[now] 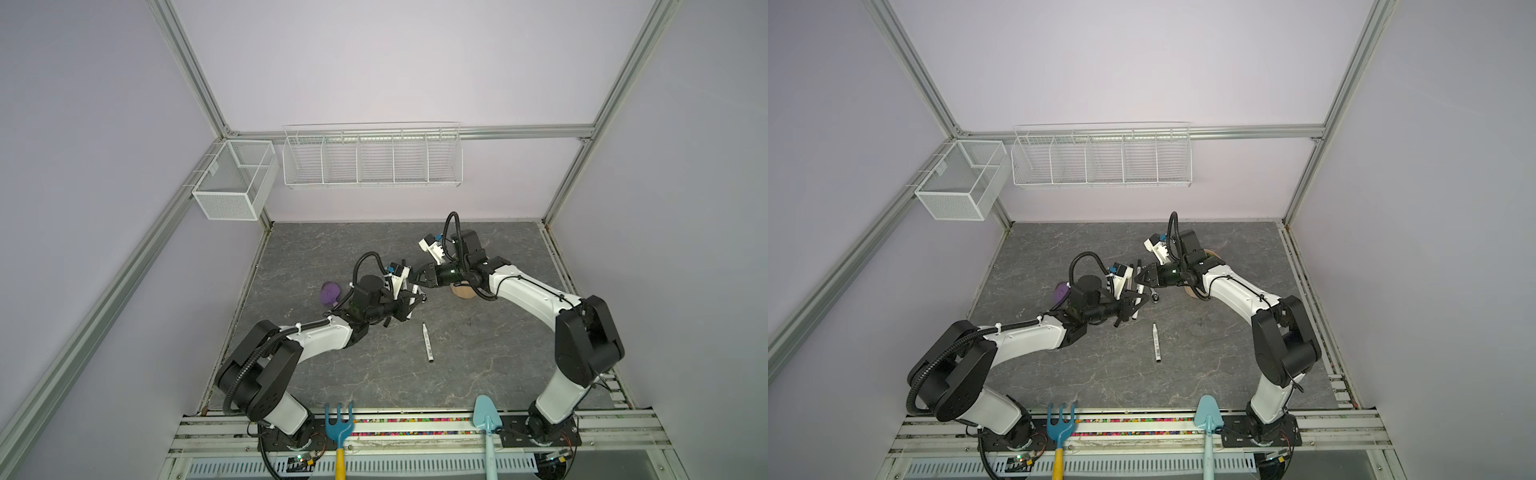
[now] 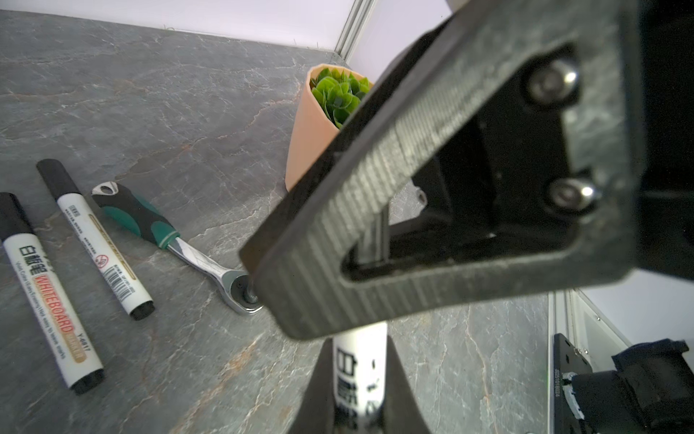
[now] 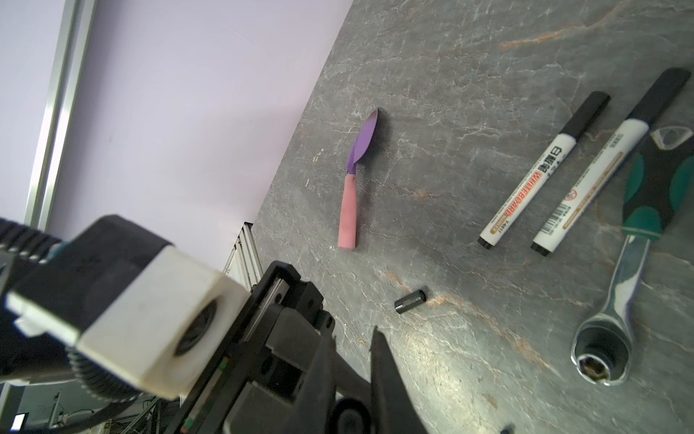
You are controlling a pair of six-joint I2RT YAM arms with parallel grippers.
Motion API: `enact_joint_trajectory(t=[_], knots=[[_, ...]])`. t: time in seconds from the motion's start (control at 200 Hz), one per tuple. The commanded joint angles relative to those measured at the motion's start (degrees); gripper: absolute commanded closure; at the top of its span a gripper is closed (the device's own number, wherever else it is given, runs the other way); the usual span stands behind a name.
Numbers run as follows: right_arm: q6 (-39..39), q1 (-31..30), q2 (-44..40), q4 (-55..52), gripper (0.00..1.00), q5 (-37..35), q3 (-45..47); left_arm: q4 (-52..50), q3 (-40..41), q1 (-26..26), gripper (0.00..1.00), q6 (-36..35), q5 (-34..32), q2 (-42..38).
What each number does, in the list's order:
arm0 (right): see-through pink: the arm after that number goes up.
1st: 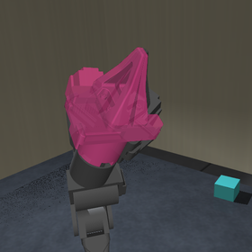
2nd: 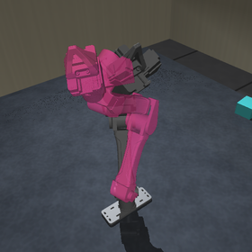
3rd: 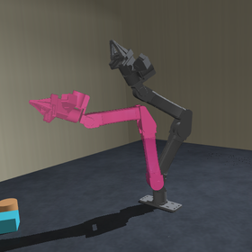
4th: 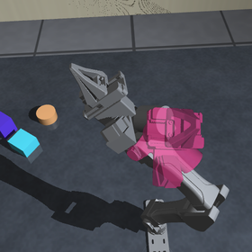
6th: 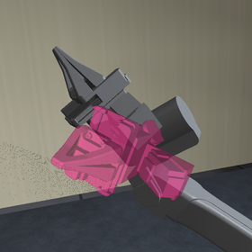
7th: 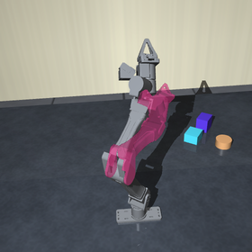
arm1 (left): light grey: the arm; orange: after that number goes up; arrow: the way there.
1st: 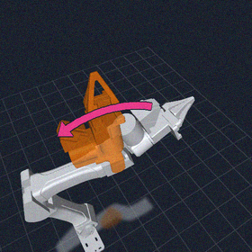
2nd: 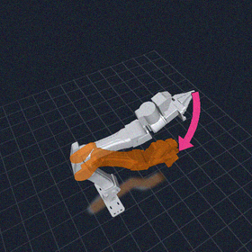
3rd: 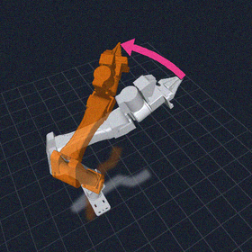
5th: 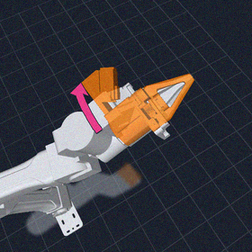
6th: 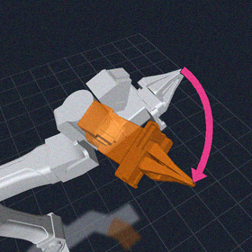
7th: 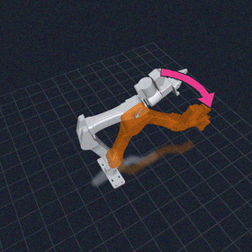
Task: Insert pens into pen caps
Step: Put on the pen cap to the pen, then place a pen at the top-center of the table.
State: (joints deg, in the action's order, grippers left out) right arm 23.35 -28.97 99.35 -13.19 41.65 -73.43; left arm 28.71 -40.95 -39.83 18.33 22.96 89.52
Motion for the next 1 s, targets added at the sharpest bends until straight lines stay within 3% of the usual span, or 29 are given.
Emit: enact_joint_trajectory(t=[0.0,0.125,0.245,0.335,0.465,0.64,0.76,0.91,0.995], knots=[[4.08,-2.0,-4.27,-7.95,0.65,6.13,1.58,7.54,-3.3,-0.73,1.0,-3.01,-6.34,1.07],[6.44,-0.88,-7.78,-4.11,0.36,2.85,0.83,7.2,-1.84,-2.85,1.0,-4.76,-6.19,1.95],[7.83,0.88,-10.94,-1.67,0.21,-1.64,0.01,8.79,-0.38,-2.97,1.0,-3.79,-6.5,2.25],[8.31,2.28,-13.58,-1.37,0.15,-6.03,-0.05,9.06,0.17,-2.81,1.0,-3.76,-7.93,2.16],[9.21,4.65,-17.11,-1.84,0.13,-13.06,2.51,10.73,0.52,-0.82,1.0,-0.83,-8.45,2.43],[9.06,6.89,-20.97,-3.69,0.12,-18.3,5.89,8.69,0.28,6.1,1.0,5.69,-8.58,3.21],[7.43,7.05,-21.52,-5.68,0.11,-18.13,5.71,-4.62,-4.01,9.52,1.0,4.69,-10.14,4.74],[6.93,7.07,-21.15,-6.23,0.12,-17.68,5.82,-28.9,-15.73,10.25,1.0,0.66,-15.74,11.1],[6.97,7.0,-21.07,-5.89,0.12,-17.49,6.18,-36.71,-21.22,10.3,1.0,0.15,-18.97,15.84]])
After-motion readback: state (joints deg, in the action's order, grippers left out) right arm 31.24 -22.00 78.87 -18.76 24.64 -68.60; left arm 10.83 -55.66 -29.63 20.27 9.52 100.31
